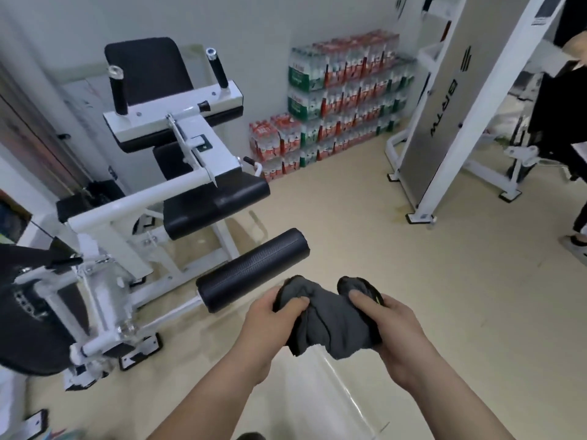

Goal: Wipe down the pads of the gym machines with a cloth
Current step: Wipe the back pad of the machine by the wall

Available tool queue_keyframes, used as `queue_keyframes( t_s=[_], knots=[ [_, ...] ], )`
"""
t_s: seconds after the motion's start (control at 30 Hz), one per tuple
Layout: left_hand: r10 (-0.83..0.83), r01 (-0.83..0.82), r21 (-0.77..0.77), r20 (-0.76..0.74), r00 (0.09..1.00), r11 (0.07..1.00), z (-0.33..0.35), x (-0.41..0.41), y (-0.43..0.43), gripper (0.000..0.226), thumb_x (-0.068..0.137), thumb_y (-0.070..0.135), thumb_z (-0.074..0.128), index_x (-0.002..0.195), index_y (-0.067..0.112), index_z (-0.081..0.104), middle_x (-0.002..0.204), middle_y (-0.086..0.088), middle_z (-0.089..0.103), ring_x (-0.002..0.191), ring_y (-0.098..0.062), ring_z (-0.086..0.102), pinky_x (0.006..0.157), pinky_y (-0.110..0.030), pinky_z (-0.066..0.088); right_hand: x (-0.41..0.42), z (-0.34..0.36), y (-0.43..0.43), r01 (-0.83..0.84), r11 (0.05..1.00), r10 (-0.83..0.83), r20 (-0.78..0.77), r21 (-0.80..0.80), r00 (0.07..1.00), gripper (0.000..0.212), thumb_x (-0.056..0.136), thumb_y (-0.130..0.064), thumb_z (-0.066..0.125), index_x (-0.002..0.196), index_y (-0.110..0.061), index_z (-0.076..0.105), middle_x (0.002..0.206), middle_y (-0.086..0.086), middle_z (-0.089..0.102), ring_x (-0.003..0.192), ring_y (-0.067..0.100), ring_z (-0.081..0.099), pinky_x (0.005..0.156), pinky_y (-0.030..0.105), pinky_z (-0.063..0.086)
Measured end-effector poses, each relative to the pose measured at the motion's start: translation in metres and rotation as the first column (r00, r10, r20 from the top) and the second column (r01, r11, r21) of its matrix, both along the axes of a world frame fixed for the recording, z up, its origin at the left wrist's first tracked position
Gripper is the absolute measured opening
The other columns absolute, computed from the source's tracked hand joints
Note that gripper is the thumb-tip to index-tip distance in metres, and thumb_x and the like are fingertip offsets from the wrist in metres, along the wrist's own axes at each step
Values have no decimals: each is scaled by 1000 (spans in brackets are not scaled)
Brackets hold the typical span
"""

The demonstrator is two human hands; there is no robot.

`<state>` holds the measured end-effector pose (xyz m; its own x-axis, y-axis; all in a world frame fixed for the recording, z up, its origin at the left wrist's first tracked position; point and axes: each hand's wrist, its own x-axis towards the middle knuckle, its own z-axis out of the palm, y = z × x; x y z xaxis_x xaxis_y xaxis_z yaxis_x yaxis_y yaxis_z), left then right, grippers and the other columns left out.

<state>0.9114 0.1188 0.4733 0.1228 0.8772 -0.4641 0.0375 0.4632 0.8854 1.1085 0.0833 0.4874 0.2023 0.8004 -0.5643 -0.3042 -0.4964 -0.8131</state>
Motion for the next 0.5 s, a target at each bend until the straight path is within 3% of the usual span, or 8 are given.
queue_keyframes(
  t_s=[0.07, 0.17, 0.33, 0.4, 0.5],
  knots=[
    [50, -49, -18, 71, 996, 999, 7, 21, 35, 13, 93, 23, 72, 104, 30, 75, 104, -1, 78, 98, -20, 75, 89, -45, 62, 24, 3, 47, -129, 992, 129, -13, -18, 992, 38, 86, -24, 81, 115, -4, 69, 104, 16, 78, 92, 35, 75, 81, 47, 60],
    [95, -86, -58, 176, 980, 995, 14, 36, 84, 33, 84, 19, 78, 116, 19, 72, 116, -11, 75, 112, -31, 71, 101, -58, 54, 42, -1, 113, -156, 987, 157, 16, -25, 987, 29, 89, -16, 76, 114, -8, 62, 94, 11, 79, 76, 28, 71, 68, 41, 54],
    [134, -133, -19, 161, 978, 991, 11, 66, 186, 39, 90, 3, 74, 126, 17, 66, 116, -7, 77, 109, -28, 73, 100, -51, 56, 64, -6, 236, -232, 973, 231, 62, 4, 971, 17, 95, -17, 69, 109, -12, 63, 94, 11, 79, 72, 23, 70, 62, 33, 50],
    [165, -168, 2, 169, 972, 986, 5, 87, 245, 37, 88, 5, 78, 123, 15, 67, 114, -7, 78, 106, -27, 74, 94, -45, 59, 77, -5, 293, -247, 969, 244, 84, 29, 966, 19, 96, -23, 69, 110, -12, 66, 94, 10, 79, 74, 22, 72, 65, 34, 52],
    [116, -129, 50, 207, 972, 990, 5, 127, 336, 34, 84, 11, 83, 117, 14, 73, 110, -10, 78, 105, -31, 74, 94, -49, 59, 98, 11, 367, -197, 979, 191, 100, 52, 977, 31, 91, -37, 75, 108, -13, 68, 93, 7, 80, 78, 20, 74, 69, 35, 52]
  ],
)
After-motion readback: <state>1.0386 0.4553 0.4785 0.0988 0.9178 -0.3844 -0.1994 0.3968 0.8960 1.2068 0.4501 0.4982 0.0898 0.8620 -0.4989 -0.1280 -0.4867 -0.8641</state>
